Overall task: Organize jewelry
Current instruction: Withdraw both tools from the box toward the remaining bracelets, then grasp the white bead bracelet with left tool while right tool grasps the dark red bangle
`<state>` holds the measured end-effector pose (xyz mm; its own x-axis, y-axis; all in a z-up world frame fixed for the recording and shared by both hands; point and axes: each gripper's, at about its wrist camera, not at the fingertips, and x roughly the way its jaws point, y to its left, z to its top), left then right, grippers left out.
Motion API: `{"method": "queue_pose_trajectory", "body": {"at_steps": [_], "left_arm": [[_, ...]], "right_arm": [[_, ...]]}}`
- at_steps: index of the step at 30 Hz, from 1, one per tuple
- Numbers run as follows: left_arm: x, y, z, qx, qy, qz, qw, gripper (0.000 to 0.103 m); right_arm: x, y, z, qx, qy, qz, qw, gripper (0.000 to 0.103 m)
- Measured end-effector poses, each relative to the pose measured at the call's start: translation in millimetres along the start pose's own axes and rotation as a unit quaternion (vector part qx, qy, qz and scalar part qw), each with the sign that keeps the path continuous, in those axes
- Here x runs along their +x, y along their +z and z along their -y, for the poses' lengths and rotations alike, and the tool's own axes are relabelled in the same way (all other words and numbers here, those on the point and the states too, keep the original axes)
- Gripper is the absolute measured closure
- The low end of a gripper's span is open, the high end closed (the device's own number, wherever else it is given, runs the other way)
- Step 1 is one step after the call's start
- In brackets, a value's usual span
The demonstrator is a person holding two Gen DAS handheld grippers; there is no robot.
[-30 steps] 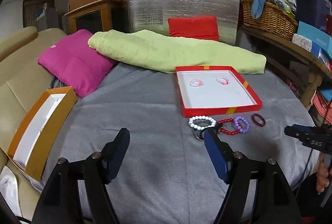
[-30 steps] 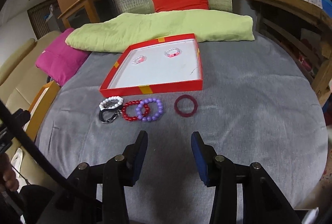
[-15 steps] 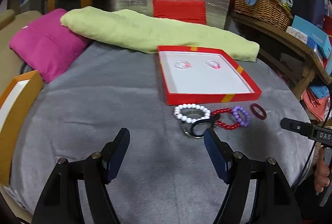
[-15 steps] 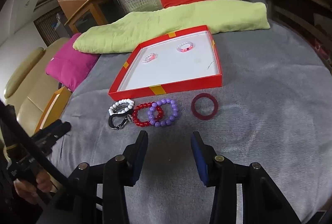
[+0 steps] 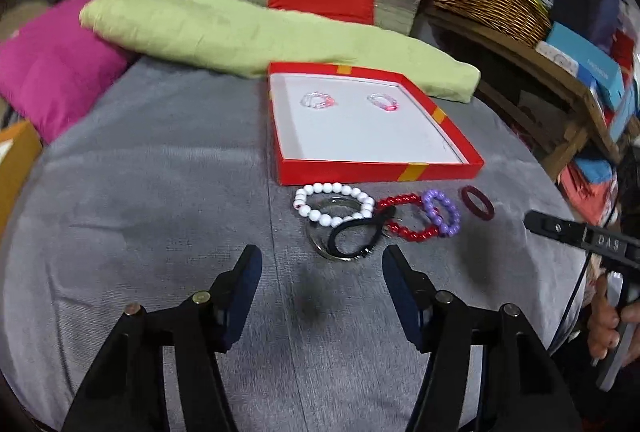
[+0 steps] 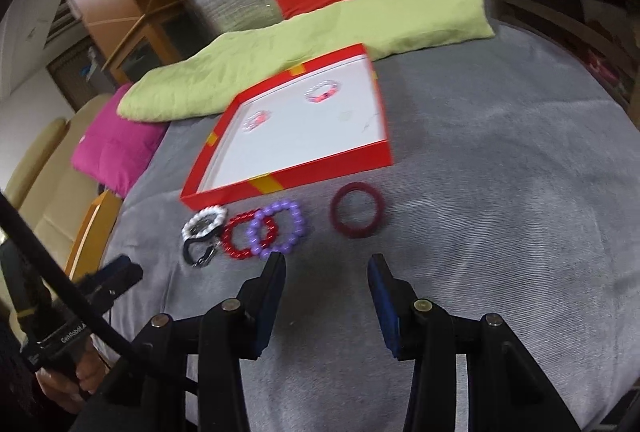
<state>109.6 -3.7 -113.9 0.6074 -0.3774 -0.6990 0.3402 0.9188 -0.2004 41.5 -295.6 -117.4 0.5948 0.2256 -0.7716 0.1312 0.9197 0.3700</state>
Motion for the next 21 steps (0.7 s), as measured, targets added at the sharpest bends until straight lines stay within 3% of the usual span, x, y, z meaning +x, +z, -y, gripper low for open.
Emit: {"method": "queue_pose_trajectory", "body": {"at_steps": [4, 8, 13, 21], "left_arm": [[5, 11, -14, -0.038, -0.019, 0.009, 0.9991, 0.039], [18, 16, -16, -0.044, -0.024, -0.008, 0.9987, 0.058], [24, 17, -2, -0.006, -0.010, -0.014, 0.9998, 0.055], [55, 38, -31, -0.048, -0.011, -0.045, 0.9978, 0.055]], "right_arm": [[4, 4, 7, 0.018, -0.002, -0.007, 1.000, 0.058], [11, 11, 6, 0.017, -0.006, -0.010, 1.000, 0.058], [24, 25, 11, 0.016, -0.017, -0.021, 1.000, 0.058], [50, 40, 23, 0.026, -0.024, -0.045, 0.998, 0.058]]}}
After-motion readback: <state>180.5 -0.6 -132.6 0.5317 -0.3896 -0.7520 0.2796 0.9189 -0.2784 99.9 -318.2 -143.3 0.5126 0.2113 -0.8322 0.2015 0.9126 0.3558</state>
